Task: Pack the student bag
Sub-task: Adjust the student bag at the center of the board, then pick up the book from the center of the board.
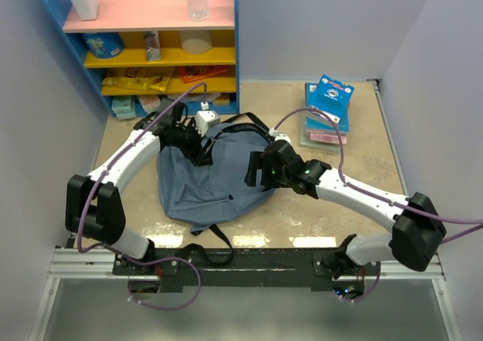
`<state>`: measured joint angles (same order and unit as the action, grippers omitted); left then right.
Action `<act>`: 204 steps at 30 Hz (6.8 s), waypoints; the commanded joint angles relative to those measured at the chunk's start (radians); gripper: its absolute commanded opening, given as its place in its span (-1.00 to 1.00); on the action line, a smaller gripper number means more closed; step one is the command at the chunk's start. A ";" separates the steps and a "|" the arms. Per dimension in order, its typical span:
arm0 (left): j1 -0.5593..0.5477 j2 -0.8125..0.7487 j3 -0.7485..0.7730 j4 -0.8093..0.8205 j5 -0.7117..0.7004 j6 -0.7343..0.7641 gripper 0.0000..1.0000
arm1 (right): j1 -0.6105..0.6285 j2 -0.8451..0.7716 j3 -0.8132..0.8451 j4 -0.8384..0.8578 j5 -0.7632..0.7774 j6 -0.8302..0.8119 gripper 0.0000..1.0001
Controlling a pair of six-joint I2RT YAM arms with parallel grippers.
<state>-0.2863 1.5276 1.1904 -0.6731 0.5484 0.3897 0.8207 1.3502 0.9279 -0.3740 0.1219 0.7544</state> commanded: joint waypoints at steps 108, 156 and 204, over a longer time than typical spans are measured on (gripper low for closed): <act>-0.022 -0.075 0.141 0.021 0.044 -0.209 0.98 | 0.207 0.105 0.066 0.533 0.041 -0.107 -1.00; 0.070 0.034 0.020 0.109 0.240 -0.241 -1.00 | 0.353 0.155 0.181 0.456 0.246 -0.420 0.42; 0.078 0.051 0.012 -0.049 0.334 -0.066 -1.00 | -0.979 0.474 0.305 0.595 -0.020 -0.089 0.97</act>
<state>-0.2153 1.5707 1.1797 -0.6754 0.8364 0.2779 -0.1272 1.8133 1.2358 0.0563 0.2024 0.6189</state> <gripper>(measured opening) 0.050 0.987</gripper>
